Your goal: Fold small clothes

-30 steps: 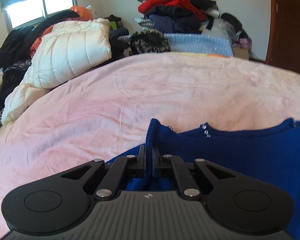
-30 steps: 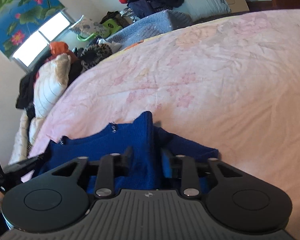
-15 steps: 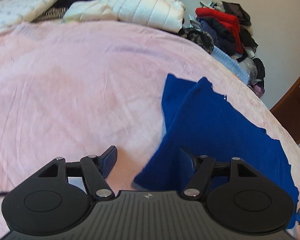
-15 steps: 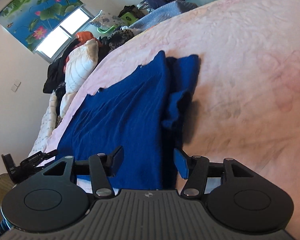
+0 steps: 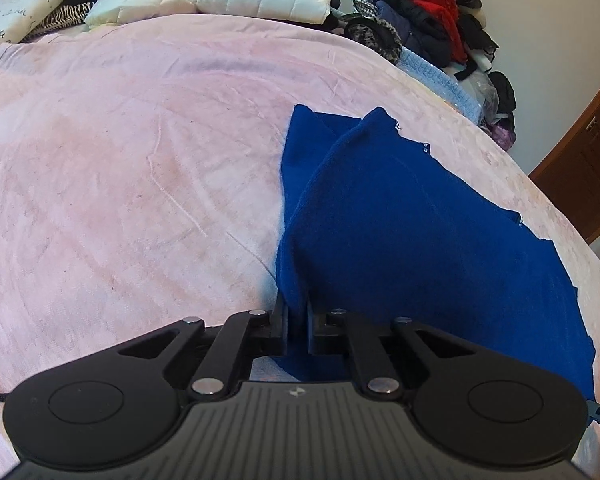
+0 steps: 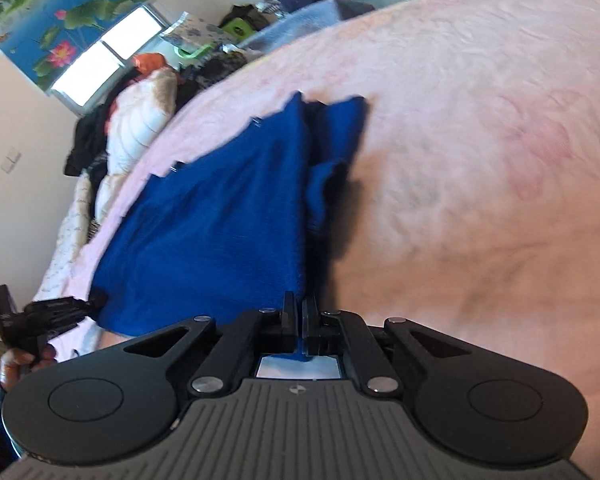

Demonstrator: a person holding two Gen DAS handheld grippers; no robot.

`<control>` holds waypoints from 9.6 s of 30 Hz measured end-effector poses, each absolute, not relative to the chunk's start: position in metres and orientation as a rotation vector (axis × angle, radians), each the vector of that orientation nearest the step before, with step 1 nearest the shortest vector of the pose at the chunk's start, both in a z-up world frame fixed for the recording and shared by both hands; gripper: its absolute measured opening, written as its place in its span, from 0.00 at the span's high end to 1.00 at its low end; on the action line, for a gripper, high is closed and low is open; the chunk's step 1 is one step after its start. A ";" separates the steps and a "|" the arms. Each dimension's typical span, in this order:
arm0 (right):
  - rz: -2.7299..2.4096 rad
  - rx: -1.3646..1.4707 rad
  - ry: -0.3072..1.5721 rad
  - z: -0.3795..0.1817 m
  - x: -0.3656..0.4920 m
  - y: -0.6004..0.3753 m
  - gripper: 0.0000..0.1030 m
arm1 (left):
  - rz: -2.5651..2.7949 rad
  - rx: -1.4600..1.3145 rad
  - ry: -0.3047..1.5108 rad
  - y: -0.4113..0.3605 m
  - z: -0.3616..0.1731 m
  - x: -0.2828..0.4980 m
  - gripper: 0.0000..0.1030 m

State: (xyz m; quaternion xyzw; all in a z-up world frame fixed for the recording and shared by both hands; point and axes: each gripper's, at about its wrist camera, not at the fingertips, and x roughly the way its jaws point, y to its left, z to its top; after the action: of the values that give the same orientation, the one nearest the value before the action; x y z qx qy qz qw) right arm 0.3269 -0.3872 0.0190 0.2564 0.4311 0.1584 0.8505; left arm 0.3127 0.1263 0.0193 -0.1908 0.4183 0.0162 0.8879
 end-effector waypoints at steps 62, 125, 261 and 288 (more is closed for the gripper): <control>0.258 0.203 0.747 0.028 0.445 -0.263 0.18 | -0.008 0.021 0.646 -0.009 0.007 0.397 0.09; 0.724 0.292 1.108 0.121 0.489 -0.091 0.06 | 0.255 -0.321 0.521 0.042 0.032 0.282 0.89; 0.373 0.623 0.885 0.061 0.350 -0.385 0.59 | -0.172 -0.044 0.705 -0.066 0.043 0.269 0.16; 0.213 0.700 0.862 0.015 0.483 -0.381 0.56 | -0.214 -0.081 0.887 -0.077 0.007 0.313 0.15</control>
State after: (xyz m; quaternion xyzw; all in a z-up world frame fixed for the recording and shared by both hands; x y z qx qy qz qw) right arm 0.4827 -0.3808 0.0148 0.3315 0.4086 0.1008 0.8444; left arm 0.3133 -0.0766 0.0073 -0.0392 0.4281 -0.1033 0.8969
